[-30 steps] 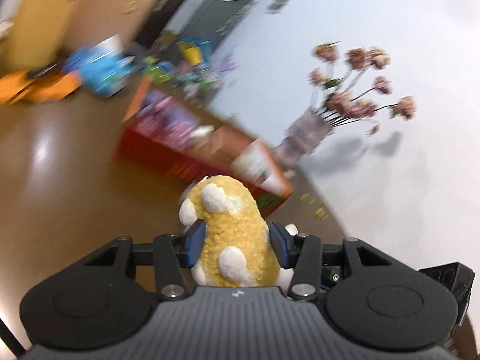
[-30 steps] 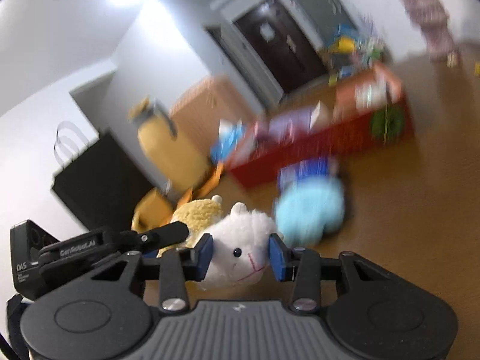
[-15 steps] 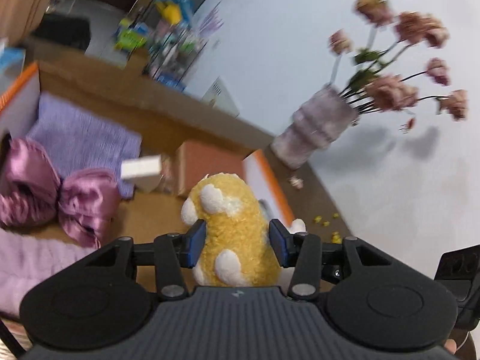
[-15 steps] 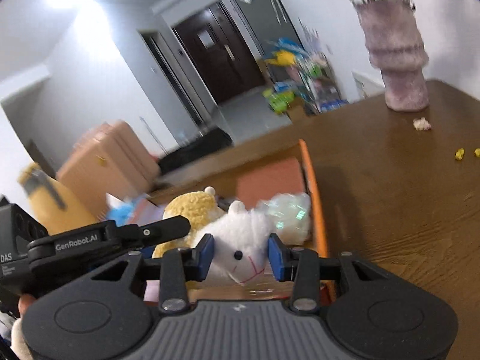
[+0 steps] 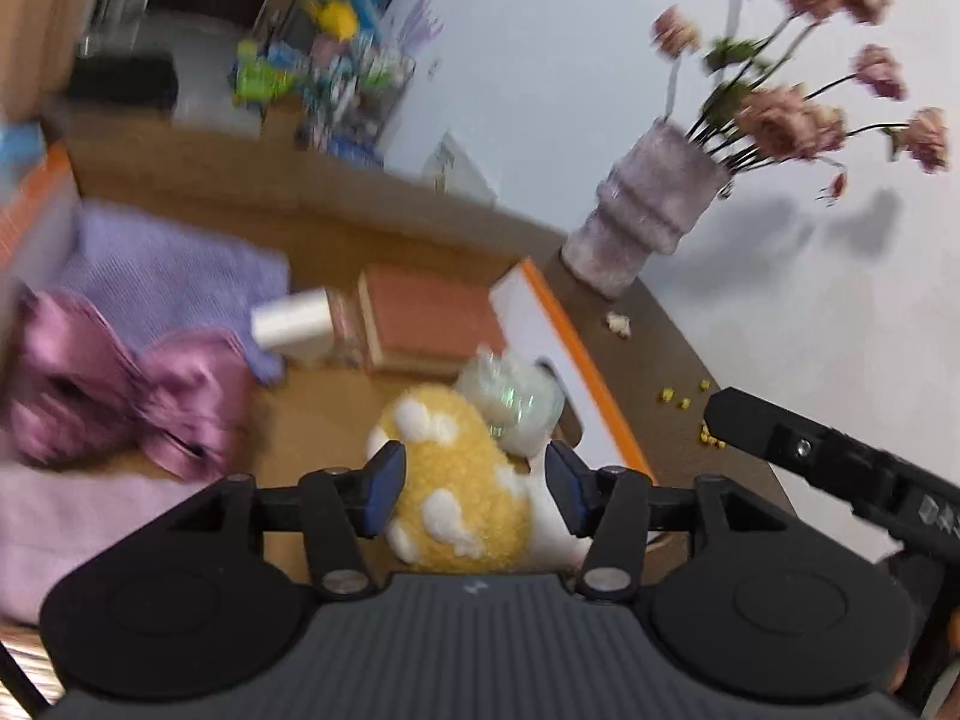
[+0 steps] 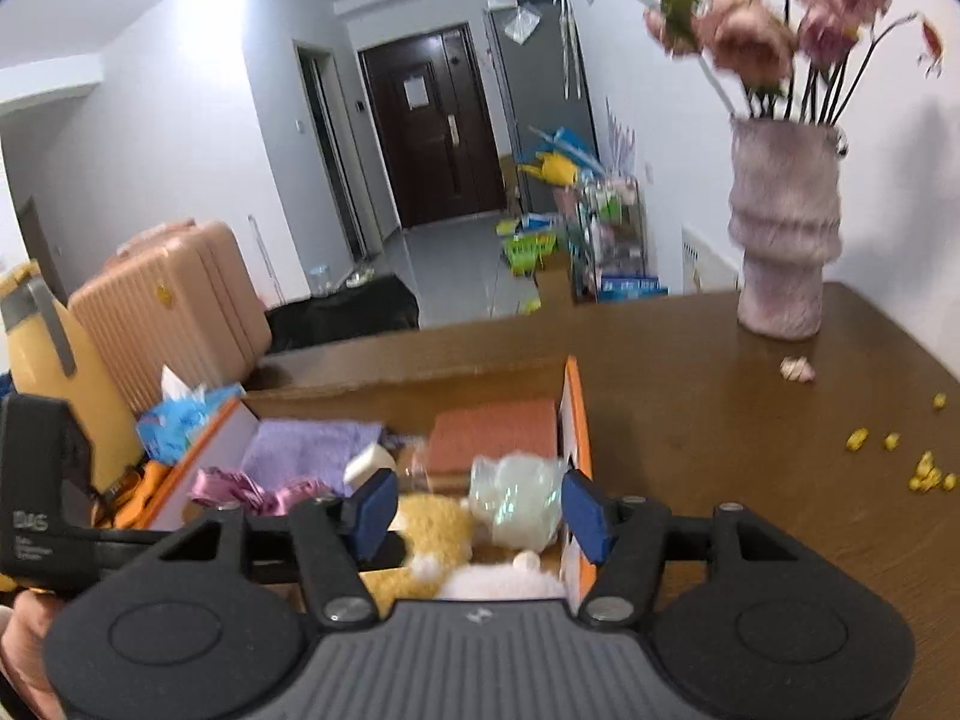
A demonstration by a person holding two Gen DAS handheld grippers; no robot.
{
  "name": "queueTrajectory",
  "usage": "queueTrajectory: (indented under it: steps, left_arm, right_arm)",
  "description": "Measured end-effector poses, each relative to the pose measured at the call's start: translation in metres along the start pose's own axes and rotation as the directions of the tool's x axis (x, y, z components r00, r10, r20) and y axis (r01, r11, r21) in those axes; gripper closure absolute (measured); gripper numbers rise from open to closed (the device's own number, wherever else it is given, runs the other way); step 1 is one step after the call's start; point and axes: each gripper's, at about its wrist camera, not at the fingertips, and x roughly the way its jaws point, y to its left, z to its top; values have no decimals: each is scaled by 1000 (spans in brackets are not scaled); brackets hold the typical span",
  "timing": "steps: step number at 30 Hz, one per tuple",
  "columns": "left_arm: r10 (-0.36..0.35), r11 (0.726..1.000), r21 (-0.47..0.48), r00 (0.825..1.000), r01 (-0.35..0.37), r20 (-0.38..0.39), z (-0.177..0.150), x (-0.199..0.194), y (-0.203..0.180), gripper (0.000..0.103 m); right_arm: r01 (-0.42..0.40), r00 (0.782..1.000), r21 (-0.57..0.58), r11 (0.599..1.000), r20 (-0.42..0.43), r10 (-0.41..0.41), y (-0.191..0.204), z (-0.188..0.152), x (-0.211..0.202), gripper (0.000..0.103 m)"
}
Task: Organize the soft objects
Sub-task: 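Lift the plush lamb and carry it into the box, then open the right tool and withdraw it toward the blue plush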
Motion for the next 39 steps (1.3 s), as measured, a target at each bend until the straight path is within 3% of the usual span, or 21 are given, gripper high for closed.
queueTrajectory:
  steps: [3,6,7,10,12,14,18,22,25,28,31,34,37,39]
  left_arm:
    - [65,994,84,995,-71,76,3,-52,-8,42]
    - [158,967,174,972,-188,171,-6,-108,-11,33]
    - [200,947,208,955,-246,218,-13,-127,-13,32]
    - [294,889,244,892,-387,343,-36,-167,-15,14]
    - [324,875,210,852,-435,412,-50,-190,-15,8]
    - [333,871,186,824,-455,457,-61,-210,-16,6]
    - [344,872,158,811,-463,474,-76,-234,-20,3]
    - [344,868,156,798,-471,495,-103,-251,-22,1]
    - [364,866,140,797,-480,482,-141,-264,-18,0]
    - [375,869,138,814,-476,444,-185,-278,-17,0]
    - [334,884,169,841,-436,425,-231,-296,-23,0]
    - [310,899,156,846,-409,434,-274,-315,-28,0]
    - [274,921,160,884,-354,379,-291,-319,-32,0]
    - [259,917,198,893,-347,368,-291,-316,-39,0]
  right_arm:
    - [7,1000,-13,1000,23,-7,-1,10,-26,42]
    - [5,1000,-68,998,26,-3,6,8,-52,36]
    - [0,1000,-90,996,31,3,10,5,-61,34]
    - [9,996,-183,983,89,8,29,-13,-88,28]
    - [46,989,-234,971,147,-11,41,-24,-101,19]
    - [66,978,-249,966,209,-13,51,-33,-111,18]
    - [25,970,-225,974,240,30,66,-41,-127,18]
    - [37,961,-217,975,275,25,75,-57,-147,18]
    - [14,960,-202,979,276,43,79,-83,-164,18]
    - [1,966,-187,982,255,47,82,-119,-183,18]
    - [-28,973,-193,981,220,71,88,-160,-205,17]
    - [-61,979,-169,984,180,91,90,-200,-226,16]
    - [-119,980,-61,991,152,127,84,-237,-244,16]
    - [-139,982,-29,990,126,141,82,-250,-249,16]
